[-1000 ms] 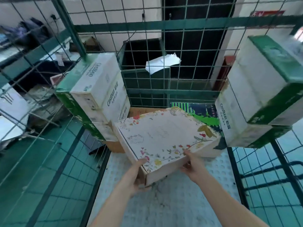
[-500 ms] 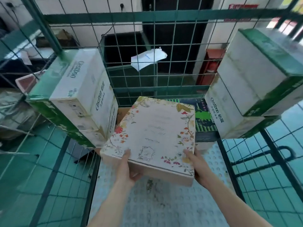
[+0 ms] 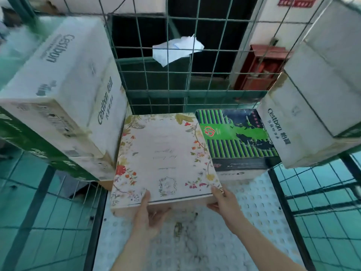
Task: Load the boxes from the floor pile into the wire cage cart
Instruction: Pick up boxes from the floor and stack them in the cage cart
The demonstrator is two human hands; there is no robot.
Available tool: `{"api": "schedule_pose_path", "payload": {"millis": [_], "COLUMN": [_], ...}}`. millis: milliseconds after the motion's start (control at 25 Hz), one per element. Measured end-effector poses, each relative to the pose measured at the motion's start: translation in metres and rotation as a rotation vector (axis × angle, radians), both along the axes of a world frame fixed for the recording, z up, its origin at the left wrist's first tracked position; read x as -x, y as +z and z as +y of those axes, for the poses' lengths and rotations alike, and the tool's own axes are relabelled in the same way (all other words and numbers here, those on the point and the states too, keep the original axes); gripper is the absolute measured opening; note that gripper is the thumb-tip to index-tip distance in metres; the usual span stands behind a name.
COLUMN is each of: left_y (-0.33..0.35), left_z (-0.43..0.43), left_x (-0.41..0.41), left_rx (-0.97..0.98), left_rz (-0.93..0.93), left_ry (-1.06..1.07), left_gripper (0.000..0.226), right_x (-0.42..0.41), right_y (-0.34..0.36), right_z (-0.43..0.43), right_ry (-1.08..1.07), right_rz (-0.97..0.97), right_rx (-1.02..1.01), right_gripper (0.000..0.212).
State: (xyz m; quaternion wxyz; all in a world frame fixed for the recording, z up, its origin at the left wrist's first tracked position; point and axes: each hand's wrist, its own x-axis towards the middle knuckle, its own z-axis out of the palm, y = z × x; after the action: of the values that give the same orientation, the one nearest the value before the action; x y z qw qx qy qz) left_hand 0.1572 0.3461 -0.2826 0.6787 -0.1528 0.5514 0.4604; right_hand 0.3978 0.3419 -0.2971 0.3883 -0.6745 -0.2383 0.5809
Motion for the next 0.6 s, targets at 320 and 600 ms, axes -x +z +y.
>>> {"api": "schedule_pose_path", "payload": {"millis": [320,600], "left_y": [-0.092,-0.154], "left_z": [0.058,0.064], "left_x": [0.021,0.020], "left_rx": [-0.073,-0.094], "left_rz": [0.076,0.087], "left_ry": [0.009,-0.047], "left_gripper": [0.019,0.044], "right_x": [0.019,0.011], "right_y": [-0.101,-0.141], "right_z": [0.042,0.054], "right_ry": [0.063,0.128], "right_rz": [-0.012,-0.063], "right_rx": [-0.061,-0.067], "right_gripper": [0.037,0.048]}}
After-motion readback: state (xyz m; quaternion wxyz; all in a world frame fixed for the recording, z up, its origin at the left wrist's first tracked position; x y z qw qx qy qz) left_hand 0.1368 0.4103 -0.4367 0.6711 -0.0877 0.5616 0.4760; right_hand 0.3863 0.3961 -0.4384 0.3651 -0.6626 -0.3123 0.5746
